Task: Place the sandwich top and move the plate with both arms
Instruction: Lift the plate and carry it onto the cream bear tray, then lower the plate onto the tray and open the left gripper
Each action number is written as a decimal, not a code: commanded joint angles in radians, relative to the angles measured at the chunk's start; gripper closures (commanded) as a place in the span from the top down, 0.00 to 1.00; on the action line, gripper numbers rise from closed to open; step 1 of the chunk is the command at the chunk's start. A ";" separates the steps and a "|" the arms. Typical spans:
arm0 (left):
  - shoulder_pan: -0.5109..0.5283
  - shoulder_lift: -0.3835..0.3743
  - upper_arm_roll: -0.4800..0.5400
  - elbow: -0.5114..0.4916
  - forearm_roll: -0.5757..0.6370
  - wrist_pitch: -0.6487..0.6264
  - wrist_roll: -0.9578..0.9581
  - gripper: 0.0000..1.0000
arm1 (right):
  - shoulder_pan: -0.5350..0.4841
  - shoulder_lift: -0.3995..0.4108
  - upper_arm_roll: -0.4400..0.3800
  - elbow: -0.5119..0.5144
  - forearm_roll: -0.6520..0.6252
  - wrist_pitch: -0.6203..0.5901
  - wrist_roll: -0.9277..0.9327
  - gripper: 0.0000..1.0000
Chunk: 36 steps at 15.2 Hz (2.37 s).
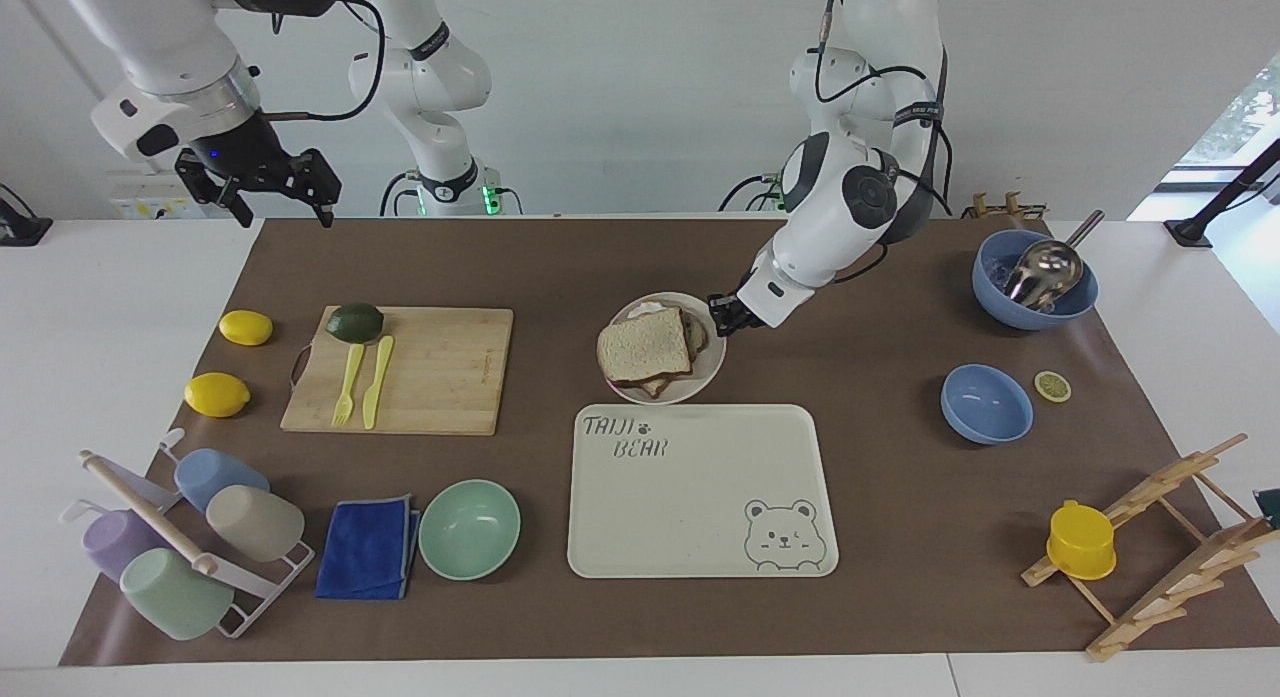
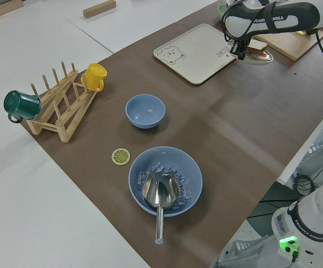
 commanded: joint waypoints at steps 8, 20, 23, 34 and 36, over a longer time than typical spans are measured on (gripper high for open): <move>0.107 0.208 0.001 0.293 -0.032 -0.040 0.025 0.00 | -0.008 -0.020 0.002 -0.023 0.016 0.000 -0.023 1.00; 0.129 0.352 0.003 0.366 -0.029 0.068 0.027 0.00 | -0.008 -0.020 0.002 -0.023 0.016 0.000 -0.023 1.00; 0.129 0.351 0.003 0.355 -0.029 0.075 0.027 0.00 | -0.008 -0.020 0.002 -0.023 0.016 0.000 -0.023 1.00; 0.134 0.335 0.006 0.324 -0.020 0.082 0.090 1.00 | -0.008 -0.020 0.002 -0.023 0.016 0.000 -0.023 1.00; 0.134 0.312 0.016 0.324 -0.018 0.074 0.090 1.00 | -0.008 -0.020 0.002 -0.023 0.016 0.000 -0.021 1.00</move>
